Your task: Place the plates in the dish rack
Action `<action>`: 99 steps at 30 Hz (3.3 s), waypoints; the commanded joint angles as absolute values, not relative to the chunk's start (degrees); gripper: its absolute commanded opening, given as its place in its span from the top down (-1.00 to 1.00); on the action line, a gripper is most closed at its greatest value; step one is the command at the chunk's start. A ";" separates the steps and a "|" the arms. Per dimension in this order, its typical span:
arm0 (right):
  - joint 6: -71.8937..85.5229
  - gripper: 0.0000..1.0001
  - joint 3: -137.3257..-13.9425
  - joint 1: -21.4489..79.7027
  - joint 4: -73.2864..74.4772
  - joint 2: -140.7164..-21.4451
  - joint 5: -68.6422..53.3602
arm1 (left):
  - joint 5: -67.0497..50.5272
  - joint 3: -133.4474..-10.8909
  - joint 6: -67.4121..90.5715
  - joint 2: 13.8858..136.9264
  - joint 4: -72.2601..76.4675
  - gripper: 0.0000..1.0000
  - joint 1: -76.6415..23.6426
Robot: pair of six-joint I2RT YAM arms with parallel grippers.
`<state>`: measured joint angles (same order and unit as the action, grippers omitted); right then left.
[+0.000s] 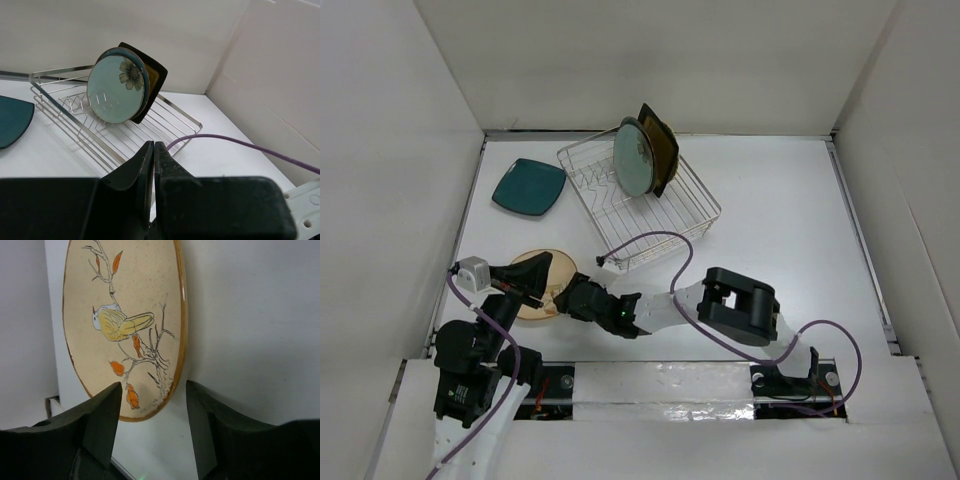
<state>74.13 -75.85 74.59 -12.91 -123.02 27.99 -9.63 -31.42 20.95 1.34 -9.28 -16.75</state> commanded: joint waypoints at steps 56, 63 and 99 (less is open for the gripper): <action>-9.50 1.00 -106.18 45.44 -17.40 -121.02 42.80 | -4.92 -32.34 21.80 2.99 -7.82 0.32 -16.61; -8.35 1.00 -104.06 49.65 -17.94 -124.36 45.52 | -3.78 -32.34 21.97 4.21 -8.00 0.31 -16.61; 18.63 0.87 -59.50 51.06 -27.25 -77.26 24.00 | -10.90 -36.04 52.98 74.60 24.68 -0.27 11.16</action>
<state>16.38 -59.13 51.53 -21.76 -78.78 26.89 -8.19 -37.67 44.64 72.20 15.84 11.29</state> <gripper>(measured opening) 0.049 0.627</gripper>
